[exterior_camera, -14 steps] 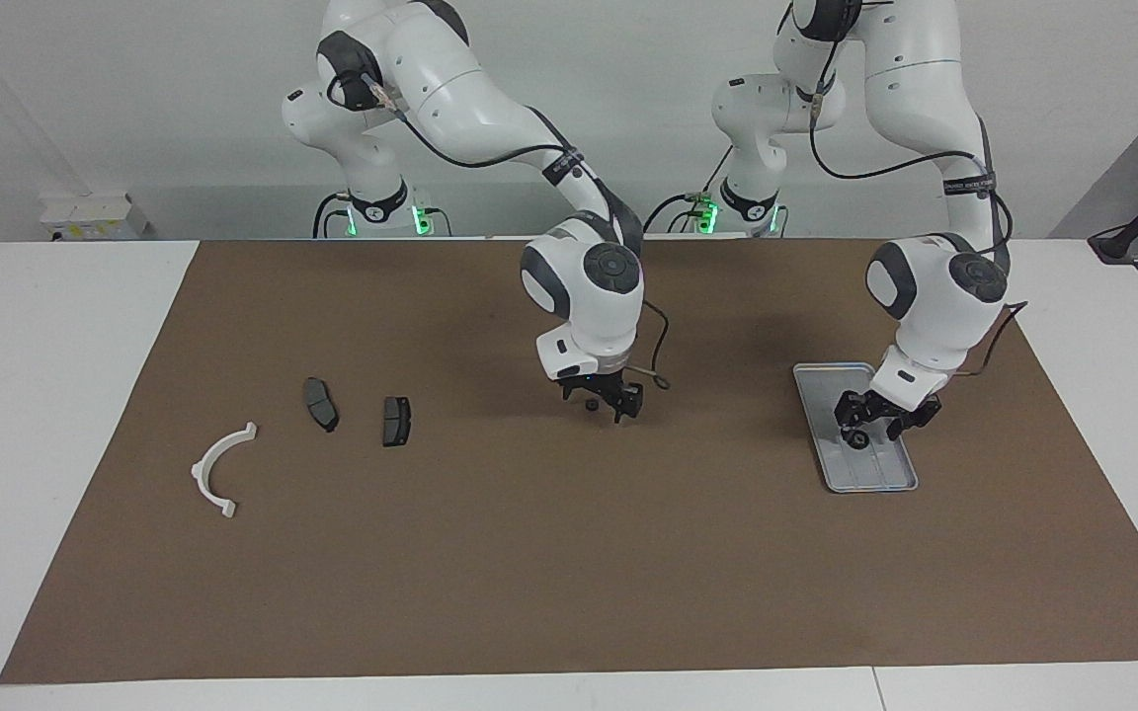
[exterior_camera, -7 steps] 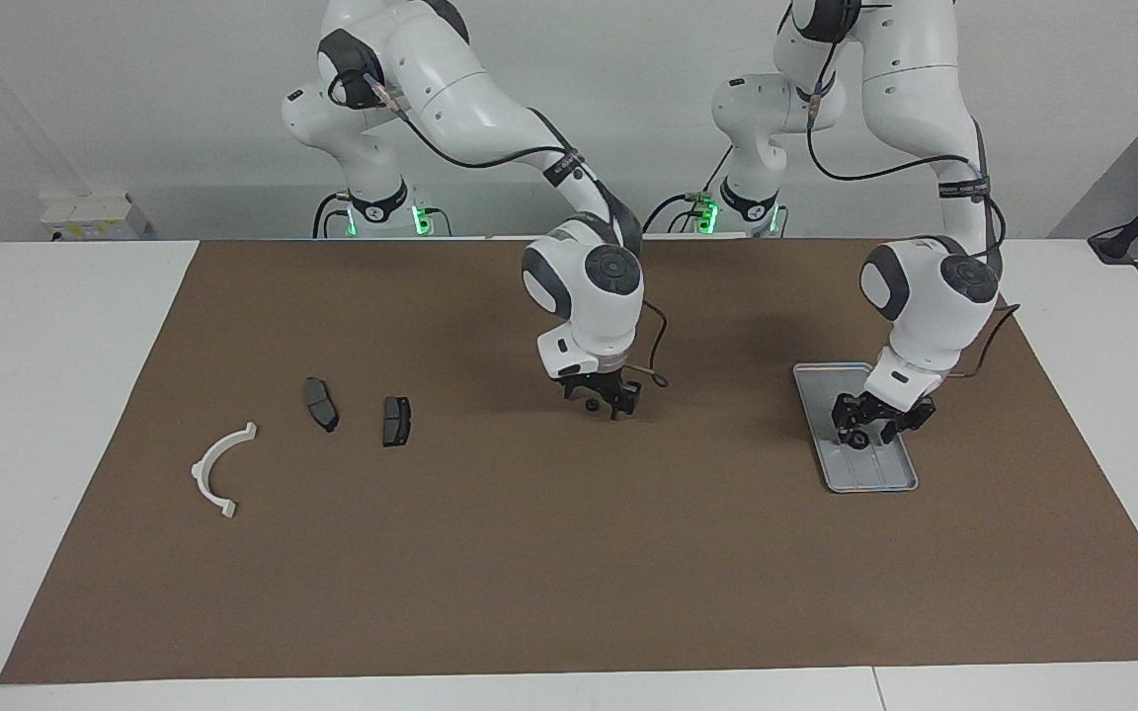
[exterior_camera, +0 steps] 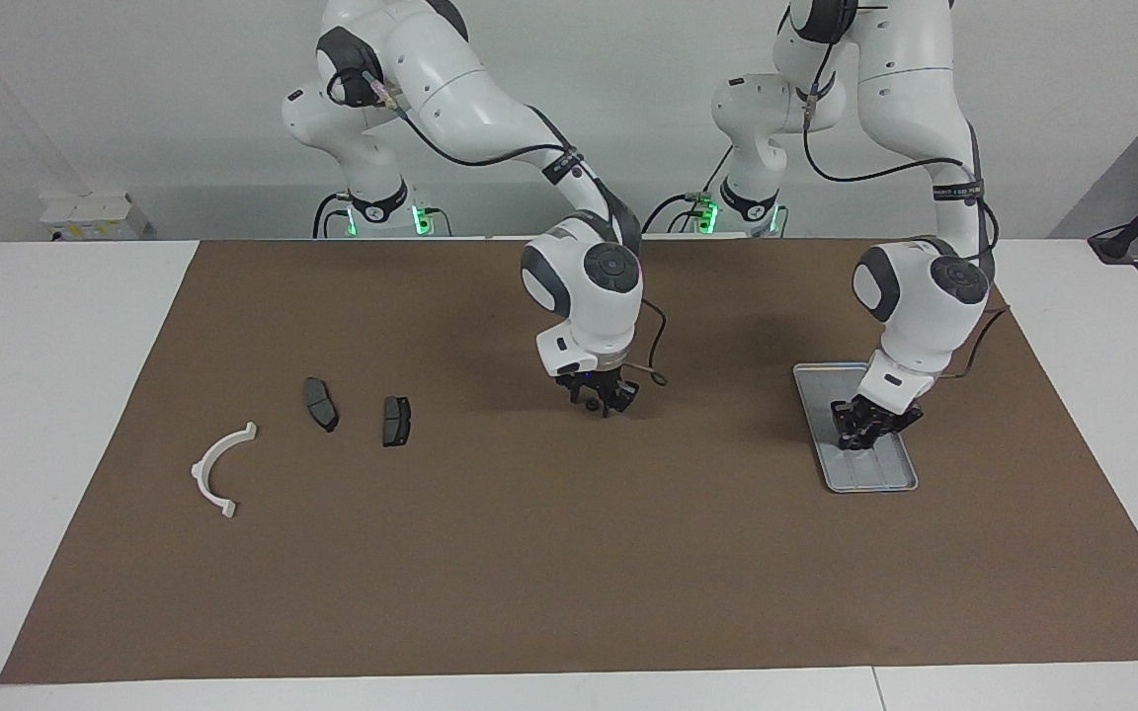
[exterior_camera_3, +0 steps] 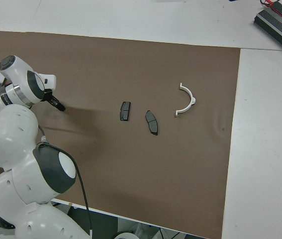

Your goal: Place bearing gear from tray to pile

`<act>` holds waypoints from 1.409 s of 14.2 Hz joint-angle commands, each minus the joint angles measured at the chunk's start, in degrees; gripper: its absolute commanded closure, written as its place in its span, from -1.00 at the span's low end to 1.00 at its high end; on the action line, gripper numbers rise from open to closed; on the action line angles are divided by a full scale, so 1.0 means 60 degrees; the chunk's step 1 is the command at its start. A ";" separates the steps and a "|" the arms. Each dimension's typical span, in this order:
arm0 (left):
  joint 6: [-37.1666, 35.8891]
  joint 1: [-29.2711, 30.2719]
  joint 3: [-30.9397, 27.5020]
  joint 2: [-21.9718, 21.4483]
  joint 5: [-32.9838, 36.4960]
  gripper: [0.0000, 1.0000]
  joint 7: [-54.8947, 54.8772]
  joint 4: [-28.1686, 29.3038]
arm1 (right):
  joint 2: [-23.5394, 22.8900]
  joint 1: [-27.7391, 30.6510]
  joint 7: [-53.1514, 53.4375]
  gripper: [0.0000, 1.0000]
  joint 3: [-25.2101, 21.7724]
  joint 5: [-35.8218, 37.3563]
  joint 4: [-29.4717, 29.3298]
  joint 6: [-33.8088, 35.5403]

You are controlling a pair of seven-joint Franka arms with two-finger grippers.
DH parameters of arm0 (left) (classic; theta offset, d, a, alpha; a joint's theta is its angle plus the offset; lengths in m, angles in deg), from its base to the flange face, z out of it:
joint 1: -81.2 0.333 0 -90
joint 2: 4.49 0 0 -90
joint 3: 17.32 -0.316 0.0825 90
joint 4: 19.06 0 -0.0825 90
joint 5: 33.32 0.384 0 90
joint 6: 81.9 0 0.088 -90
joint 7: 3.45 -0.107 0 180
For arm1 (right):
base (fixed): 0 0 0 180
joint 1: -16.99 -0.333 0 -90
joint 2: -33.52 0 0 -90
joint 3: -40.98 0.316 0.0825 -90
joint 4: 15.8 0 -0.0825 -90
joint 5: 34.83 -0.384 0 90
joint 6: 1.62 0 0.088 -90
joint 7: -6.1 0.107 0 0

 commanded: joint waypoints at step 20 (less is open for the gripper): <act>-0.1539 -0.2610 -0.0102 -0.0006 0.1214 1.00 0.6248 -0.1527 | 0.1676 0.2145 -0.3510 1.00 -0.0045 0.0069 -0.1551 0.3255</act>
